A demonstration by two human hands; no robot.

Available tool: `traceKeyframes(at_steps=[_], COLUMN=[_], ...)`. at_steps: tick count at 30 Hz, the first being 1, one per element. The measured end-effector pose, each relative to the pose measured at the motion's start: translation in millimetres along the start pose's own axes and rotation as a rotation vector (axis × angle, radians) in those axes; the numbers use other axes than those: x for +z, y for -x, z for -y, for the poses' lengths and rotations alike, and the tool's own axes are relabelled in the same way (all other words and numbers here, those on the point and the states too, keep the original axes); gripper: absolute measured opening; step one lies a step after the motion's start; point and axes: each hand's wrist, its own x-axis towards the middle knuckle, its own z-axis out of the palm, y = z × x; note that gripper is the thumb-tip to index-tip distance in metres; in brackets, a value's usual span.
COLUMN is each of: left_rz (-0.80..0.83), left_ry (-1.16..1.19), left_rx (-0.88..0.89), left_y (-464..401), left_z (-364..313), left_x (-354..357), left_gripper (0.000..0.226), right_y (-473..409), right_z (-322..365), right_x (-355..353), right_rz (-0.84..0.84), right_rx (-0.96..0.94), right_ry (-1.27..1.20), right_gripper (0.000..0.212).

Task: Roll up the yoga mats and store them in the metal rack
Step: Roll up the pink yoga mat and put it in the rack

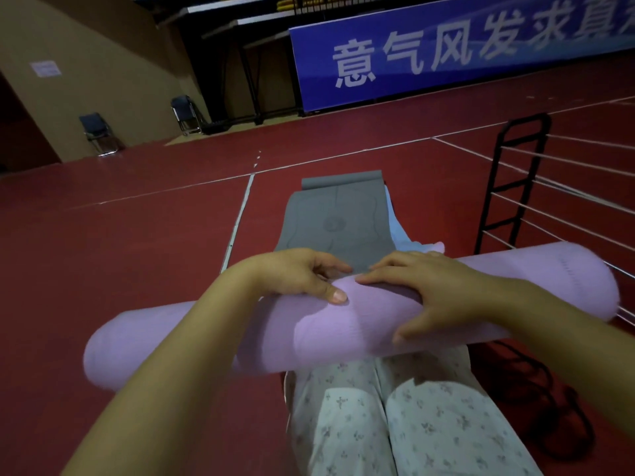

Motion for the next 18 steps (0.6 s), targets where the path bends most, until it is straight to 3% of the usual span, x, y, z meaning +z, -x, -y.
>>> traceKeyframes(at_steps=[4,6,10,18], left_rz=[-0.415,-0.534,-0.634,-0.603], left_ry=[-0.435,-0.512,-0.537,-0.586], left_rx=[0.136,0.204,0.243,0.127], left_y=[27.5,40.0,46.4,23.1], left_z=[-7.5,-4.0,3.4,6.5], left_x=[19.1,34.6,61.4,58.5], left_gripper=[0.064,0.068,0.076,0.079], right_y=[-5.3,-10.8,-23.0,-49.0], right_z=[-3.8,-8.2,-19.9,-36.8], right_x=[-0.4,-3.9,-10.2,-21.1], right_rz=[-0.025,-0.002,0.059,0.158], right_rx=[-0.004,0.003,0.04,0.084], right_ry=[-0.085,-0.12,-0.191,-0.318], right_gripper=[0.082,0.081,0.08,0.071])
